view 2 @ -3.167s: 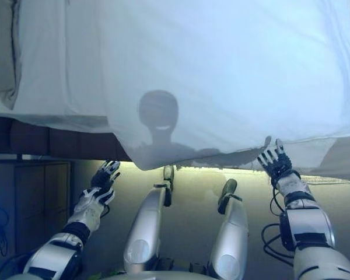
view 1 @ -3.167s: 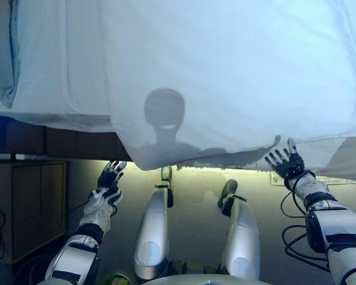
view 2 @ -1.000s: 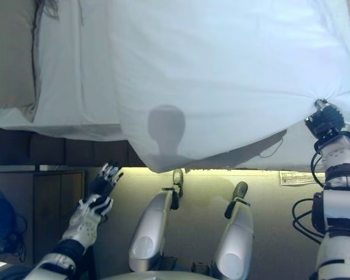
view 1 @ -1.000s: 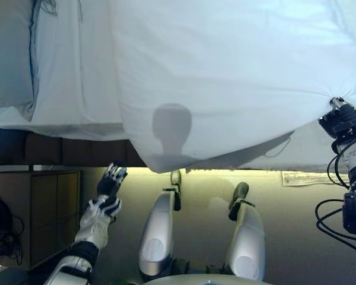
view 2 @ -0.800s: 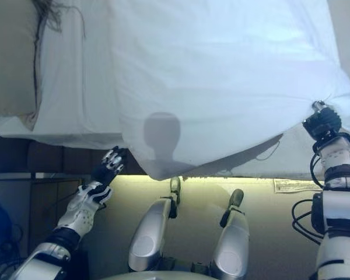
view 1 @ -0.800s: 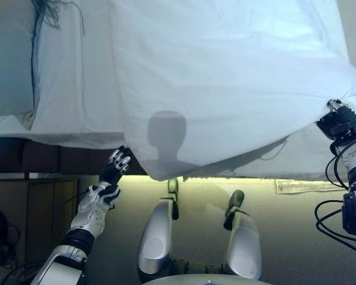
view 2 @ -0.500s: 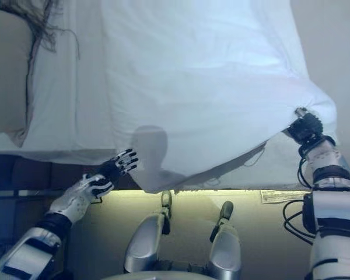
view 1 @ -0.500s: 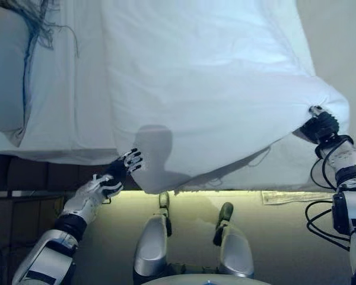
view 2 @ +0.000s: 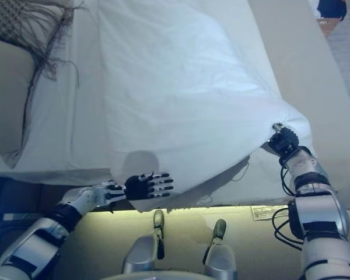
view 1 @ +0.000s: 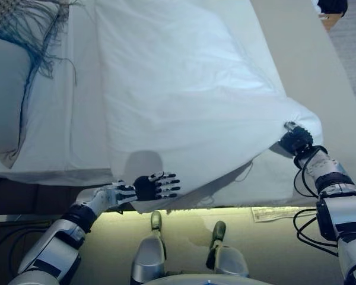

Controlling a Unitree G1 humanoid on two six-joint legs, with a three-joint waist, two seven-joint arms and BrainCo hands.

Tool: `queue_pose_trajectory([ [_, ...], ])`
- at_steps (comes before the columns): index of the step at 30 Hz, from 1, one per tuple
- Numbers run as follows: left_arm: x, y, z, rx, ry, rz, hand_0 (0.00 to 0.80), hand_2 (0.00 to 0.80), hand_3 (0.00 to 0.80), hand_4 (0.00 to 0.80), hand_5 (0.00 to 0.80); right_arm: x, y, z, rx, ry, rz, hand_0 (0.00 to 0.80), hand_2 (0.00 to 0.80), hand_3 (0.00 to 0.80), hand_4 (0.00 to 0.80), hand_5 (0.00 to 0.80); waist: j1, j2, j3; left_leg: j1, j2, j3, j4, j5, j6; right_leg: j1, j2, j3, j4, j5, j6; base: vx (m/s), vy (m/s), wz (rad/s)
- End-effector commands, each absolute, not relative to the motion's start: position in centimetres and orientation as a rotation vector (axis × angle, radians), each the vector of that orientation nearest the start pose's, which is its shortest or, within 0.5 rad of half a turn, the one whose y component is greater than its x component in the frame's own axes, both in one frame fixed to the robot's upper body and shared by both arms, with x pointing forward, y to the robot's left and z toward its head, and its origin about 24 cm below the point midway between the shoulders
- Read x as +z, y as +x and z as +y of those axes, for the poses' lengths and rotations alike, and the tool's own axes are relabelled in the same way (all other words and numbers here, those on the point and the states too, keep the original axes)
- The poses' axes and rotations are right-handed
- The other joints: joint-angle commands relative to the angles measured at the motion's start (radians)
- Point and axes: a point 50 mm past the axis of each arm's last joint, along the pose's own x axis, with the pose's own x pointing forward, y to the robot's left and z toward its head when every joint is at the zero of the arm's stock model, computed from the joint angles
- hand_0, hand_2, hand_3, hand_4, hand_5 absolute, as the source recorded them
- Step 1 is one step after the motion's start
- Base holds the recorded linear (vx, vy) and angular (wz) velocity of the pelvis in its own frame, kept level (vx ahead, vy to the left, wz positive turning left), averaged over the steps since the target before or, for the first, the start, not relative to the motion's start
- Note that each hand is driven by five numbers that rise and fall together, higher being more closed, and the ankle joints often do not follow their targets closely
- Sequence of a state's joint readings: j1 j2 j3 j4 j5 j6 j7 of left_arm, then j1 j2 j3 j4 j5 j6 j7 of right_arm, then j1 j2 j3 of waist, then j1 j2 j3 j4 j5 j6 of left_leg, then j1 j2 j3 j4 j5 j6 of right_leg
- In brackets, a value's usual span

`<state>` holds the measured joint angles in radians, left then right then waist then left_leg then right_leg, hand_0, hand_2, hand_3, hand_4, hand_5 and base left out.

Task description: Make the bed neatly

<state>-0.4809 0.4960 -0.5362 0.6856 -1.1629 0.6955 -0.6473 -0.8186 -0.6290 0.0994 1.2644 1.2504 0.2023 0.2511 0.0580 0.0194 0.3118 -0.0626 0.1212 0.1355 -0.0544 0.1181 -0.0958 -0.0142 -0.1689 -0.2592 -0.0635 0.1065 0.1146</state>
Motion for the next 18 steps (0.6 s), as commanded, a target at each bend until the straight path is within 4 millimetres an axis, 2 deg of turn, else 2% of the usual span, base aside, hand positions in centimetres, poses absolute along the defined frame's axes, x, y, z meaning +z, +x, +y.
queue_pose_trajectory([
  [1,-1.2,27.9,11.7,-0.779,-0.906,0.997,0.000,0.000,0.000,0.000,0.000,11.0,36.2,-31.8,-0.179,0.763,0.077,0.800,0.800,0.800,0.800,0.800,-0.014,-0.003,-0.065,-0.026,0.074,-0.002,-0.033,0.039,-0.042,-0.026,-0.020,0.010,0.090,-0.042,0.022,0.044,-0.065,0.00],
  [4,-1.5,28.0,9.9,-0.725,-1.028,1.020,0.000,0.000,0.000,0.000,0.000,10.7,36.4,-31.1,-0.167,0.774,0.088,0.800,0.800,0.800,0.800,0.800,-0.020,-0.022,-0.064,-0.024,0.083,0.003,-0.033,0.037,-0.042,-0.028,-0.014,0.017,0.090,-0.043,0.021,0.039,-0.060,-0.03],
  [8,-2.5,27.7,7.6,-0.561,-1.196,1.061,0.000,0.000,0.000,0.000,0.000,10.0,36.8,-29.7,-0.141,0.777,0.113,0.800,0.800,0.800,0.800,0.800,-0.031,-0.050,-0.063,-0.020,0.099,0.012,-0.032,0.034,-0.044,-0.029,-0.002,0.031,0.087,-0.042,0.020,0.041,-0.067,-0.09],
  [13,-3.2,28.2,6.5,-0.297,-1.418,1.065,0.000,0.000,0.000,0.000,0.000,9.6,37.3,-27.8,-0.104,0.809,0.124,0.800,0.800,0.800,0.800,0.800,-0.039,-0.095,-0.058,-0.023,0.123,0.016,-0.027,0.030,-0.049,-0.032,0.017,0.044,0.085,-0.044,0.017,0.034,-0.111,-0.14],
  [18,-4.2,28.4,6.4,0.006,-1.545,1.076,0.000,0.000,0.000,0.000,0.000,9.0,37.4,-26.5,-0.081,0.845,0.131,0.800,0.800,0.800,0.800,0.800,-0.041,-0.133,-0.054,-0.027,0.145,0.018,-0.024,0.030,-0.055,-0.033,0.034,0.043,0.082,-0.044,0.015,0.019,-0.126,-0.04],
])
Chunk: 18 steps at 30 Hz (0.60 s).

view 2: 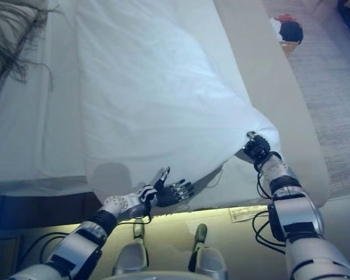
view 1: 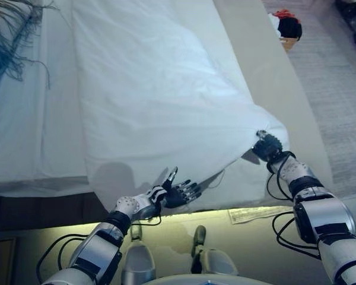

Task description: Make the bed neatly

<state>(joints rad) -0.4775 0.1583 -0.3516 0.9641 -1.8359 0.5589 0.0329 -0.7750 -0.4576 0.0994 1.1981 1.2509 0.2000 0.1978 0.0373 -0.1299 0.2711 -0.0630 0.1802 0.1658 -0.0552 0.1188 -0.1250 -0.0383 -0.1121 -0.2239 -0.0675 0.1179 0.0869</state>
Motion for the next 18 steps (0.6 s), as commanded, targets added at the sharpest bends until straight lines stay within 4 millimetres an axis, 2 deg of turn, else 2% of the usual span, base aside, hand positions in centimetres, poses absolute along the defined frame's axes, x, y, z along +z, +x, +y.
queue_pose_trajectory([
  [1,-4.6,28.3,6.5,0.077,-1.554,1.068,0.000,0.000,0.000,0.000,0.000,8.7,37.4,-25.9,-0.074,0.860,0.134,0.800,0.800,0.800,0.800,0.800,-0.019,0.003,-0.012,-0.028,0.093,-0.012,-0.022,0.030,-0.029,-0.009,-0.016,0.008,0.084,-0.055,0.041,0.018,-0.152,-0.04],
  [4,-4.7,28.3,5.8,0.115,-1.569,1.073,0.000,0.000,0.000,0.000,0.000,8.4,37.4,-24.9,-0.052,0.885,0.139,0.800,0.800,0.800,0.800,0.800,-0.021,-0.021,-0.007,-0.031,0.106,-0.012,-0.020,0.030,-0.033,-0.009,-0.003,0.009,0.083,-0.055,0.038,0.014,-0.153,-0.05],
  [9,-4.5,28.2,3.9,0.124,-1.562,1.073,0.000,0.000,0.000,0.000,0.000,8.2,37.5,-24.0,-0.022,0.902,0.134,0.800,0.800,0.800,0.800,0.800,-0.031,-0.043,0.005,-0.034,0.120,-0.007,-0.018,0.029,-0.040,-0.015,0.006,0.015,0.084,-0.051,0.037,-0.009,-0.089,-0.04],
  [14,-3.7,28.2,2.0,0.100,-1.539,1.085,0.000,0.000,0.000,0.000,0.000,8.9,37.7,-23.4,-0.005,0.893,0.118,0.800,0.800,0.800,0.800,0.800,-0.052,-0.046,0.019,-0.039,0.124,0.000,-0.016,0.029,-0.045,-0.028,0.006,0.028,0.087,-0.050,0.037,-0.031,-0.015,-0.05],
  [18,-3.7,27.7,0.7,0.098,-1.503,1.128,0.000,0.000,0.000,0.000,0.000,10.0,38.1,-23.3,0.014,0.869,0.099,0.800,0.800,0.800,0.800,0.800,-0.069,-0.036,0.037,-0.043,0.124,0.005,-0.016,0.029,-0.048,-0.042,0.000,0.036,0.096,-0.052,0.037,-0.041,0.022,-0.11],
])
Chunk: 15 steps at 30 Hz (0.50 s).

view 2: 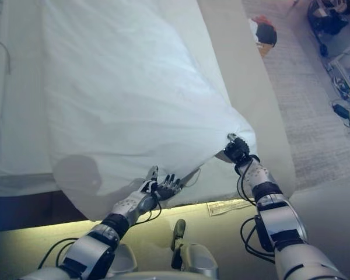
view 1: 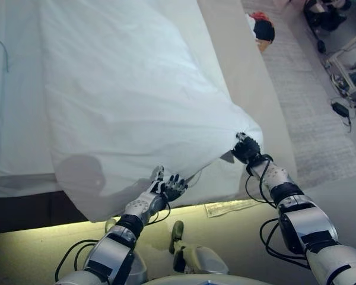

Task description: Make the bed neatly

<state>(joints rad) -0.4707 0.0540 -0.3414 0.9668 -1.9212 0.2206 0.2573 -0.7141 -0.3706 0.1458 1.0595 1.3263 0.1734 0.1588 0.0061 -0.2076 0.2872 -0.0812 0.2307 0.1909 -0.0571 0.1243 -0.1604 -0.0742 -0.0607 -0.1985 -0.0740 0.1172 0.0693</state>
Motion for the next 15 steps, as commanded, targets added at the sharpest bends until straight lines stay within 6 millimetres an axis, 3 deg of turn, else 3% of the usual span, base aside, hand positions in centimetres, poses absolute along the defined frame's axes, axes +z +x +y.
queue_pose_trajectory([
  [1,-3.7,27.5,0.5,0.103,-1.494,1.141,0.000,0.000,0.000,0.000,0.000,10.2,38.1,-23.4,0.015,0.865,0.094,0.800,0.800,0.800,0.800,0.800,-0.040,0.045,0.024,-0.027,0.073,-0.019,-0.014,0.024,-0.013,-0.009,-0.052,0.012,0.104,-0.052,0.055,-0.047,0.041,-0.02],
  [7,-5.4,25.6,0.2,0.164,-1.420,1.263,0.000,0.000,0.000,0.000,0.000,11.5,38.3,-23.9,0.015,0.832,0.065,0.800,0.800,0.800,0.800,0.800,-0.052,0.065,0.045,-0.031,0.066,-0.016,-0.016,0.025,-0.016,-0.024,-0.064,0.015,0.111,-0.055,0.054,-0.036,0.043,0.00],
  [15,-7.9,23.1,1.6,0.211,-1.389,1.387,0.000,0.000,0.000,0.000,0.000,13.2,38.4,-24.9,0.002,0.808,0.024,0.800,0.800,0.800,0.800,0.800,-0.050,0.085,0.077,-0.040,0.057,-0.021,-0.023,0.027,-0.018,-0.040,-0.075,0.011,0.111,-0.053,0.054,-0.046,0.029,0.00],
])
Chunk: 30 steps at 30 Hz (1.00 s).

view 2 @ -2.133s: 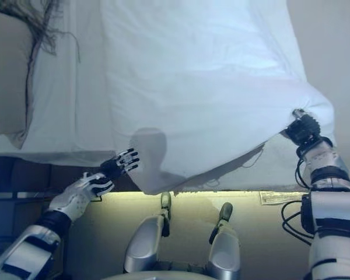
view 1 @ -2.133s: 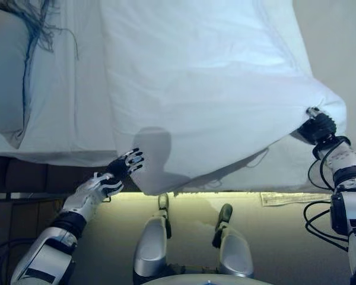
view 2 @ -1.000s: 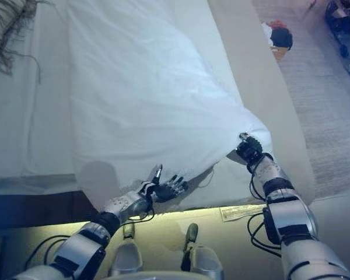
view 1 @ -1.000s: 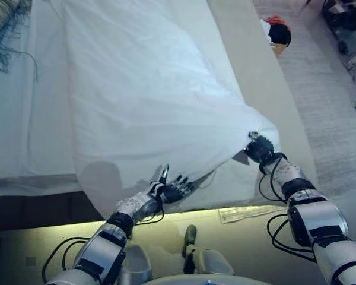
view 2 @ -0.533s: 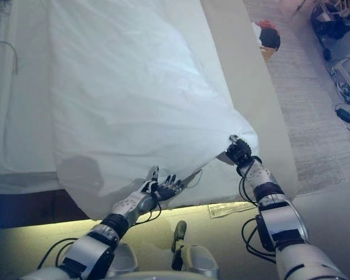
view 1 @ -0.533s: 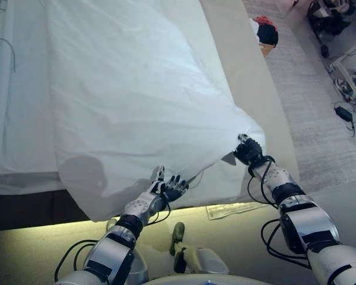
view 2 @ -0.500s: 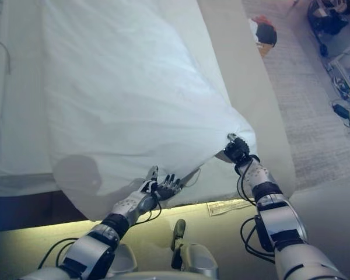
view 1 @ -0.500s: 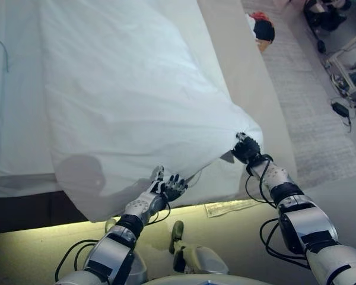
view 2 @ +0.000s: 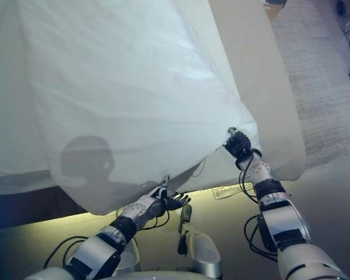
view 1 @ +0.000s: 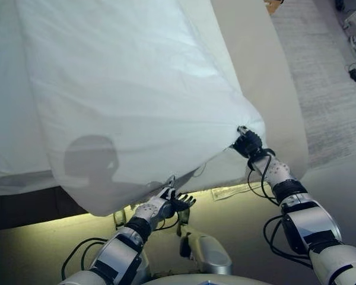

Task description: Make the bed neatly

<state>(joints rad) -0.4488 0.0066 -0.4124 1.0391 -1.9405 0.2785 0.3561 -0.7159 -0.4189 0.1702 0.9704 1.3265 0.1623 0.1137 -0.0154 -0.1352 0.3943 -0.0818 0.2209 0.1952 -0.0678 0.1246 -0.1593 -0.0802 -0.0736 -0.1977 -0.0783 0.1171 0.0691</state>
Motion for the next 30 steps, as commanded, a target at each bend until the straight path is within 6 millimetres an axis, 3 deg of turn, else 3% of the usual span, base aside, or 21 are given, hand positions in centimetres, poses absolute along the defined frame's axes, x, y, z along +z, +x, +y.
queue_pose_trajectory([
  [1,-8.0,23.0,1.7,0.204,-1.396,1.388,0.000,0.000,0.000,0.000,0.000,13.4,38.4,-25.0,0.004,0.807,0.021,0.800,0.800,0.800,0.800,0.800,-0.029,0.013,-0.028,-0.039,0.066,-0.025,-0.014,0.026,-0.020,-0.034,-0.063,0.010,0.115,-0.053,0.054,-0.048,0.022,-0.02],
  [8,-7.4,23.5,1.5,0.088,-1.460,1.322,0.000,0.000,0.000,0.000,0.000,13.9,38.5,-25.5,0.006,0.804,0.017,0.800,0.800,0.800,0.800,0.800,-0.029,0.022,-0.027,-0.037,0.059,-0.025,-0.019,0.024,-0.019,-0.037,-0.067,0.006,0.112,-0.052,0.055,-0.022,0.010,0.00],
  [16,-2.5,27.2,-1.3,-0.159,-1.534,1.069,0.000,0.000,0.000,0.000,0.000,13.5,38.7,-25.4,-0.003,0.798,0.038,0.800,0.800,0.800,0.800,0.800,-0.047,0.041,-0.041,-0.023,0.057,-0.017,-0.019,0.022,-0.020,-0.032,-0.071,0.016,0.118,-0.056,0.058,-0.002,0.032,0.01],
  [21,0.7,28.2,-3.8,-0.317,-1.570,0.954,0.000,0.000,0.000,0.000,0.000,13.3,38.9,-25.1,0.002,0.792,0.044,0.800,0.800,0.800,0.800,0.800,-0.063,0.055,-0.052,-0.006,0.056,-0.008,-0.019,0.018,-0.020,-0.027,-0.075,0.023,0.125,-0.061,0.059,0.011,0.054,0.00],
  [30,2.5,28.5,-5.7,-0.357,-1.583,0.915,0.000,0.000,0.000,0.000,0.000,13.6,39.4,-24.5,0.019,0.781,0.073,0.800,0.800,0.800,0.800,0.800,-0.087,0.073,-0.095,0.027,0.054,0.013,-0.019,0.010,-0.021,0.000,-0.080,0.030,0.123,-0.071,0.056,0.030,0.043,-0.03],
])
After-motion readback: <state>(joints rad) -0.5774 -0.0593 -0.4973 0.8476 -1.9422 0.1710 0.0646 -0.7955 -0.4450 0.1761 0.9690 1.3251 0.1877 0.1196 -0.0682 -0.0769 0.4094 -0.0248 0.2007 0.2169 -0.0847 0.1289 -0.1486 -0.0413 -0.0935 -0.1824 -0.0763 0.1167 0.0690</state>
